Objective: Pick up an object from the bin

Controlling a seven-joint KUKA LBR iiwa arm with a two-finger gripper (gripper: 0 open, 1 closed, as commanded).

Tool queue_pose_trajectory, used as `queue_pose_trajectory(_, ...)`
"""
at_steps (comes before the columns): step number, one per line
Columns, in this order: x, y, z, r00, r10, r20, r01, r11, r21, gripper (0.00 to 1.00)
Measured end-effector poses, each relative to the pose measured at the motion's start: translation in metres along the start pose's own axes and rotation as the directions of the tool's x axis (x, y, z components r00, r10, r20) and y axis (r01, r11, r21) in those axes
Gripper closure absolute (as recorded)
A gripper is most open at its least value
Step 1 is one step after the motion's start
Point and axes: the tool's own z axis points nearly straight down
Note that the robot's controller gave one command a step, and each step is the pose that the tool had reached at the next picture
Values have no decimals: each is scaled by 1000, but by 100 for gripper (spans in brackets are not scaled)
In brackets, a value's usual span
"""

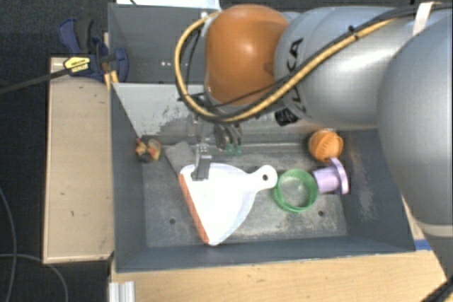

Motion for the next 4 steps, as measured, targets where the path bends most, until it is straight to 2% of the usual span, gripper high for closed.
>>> queue_pose_trajectory(1, -2, -1, -5, 1000, 5, 8, -5, 1000, -1, 0)
queue_pose_trajectory(2, 1, -18, 20, 991, 129, 14, -129, 992, -7, 0)
queue_pose_trajectory(3, 1, -27, 75, 963, 268, 8, -268, 963, -3, 0)
queue_pose_trajectory(4, 5, -56, 106, 987, 158, 7, -158, 987, -3, 0)
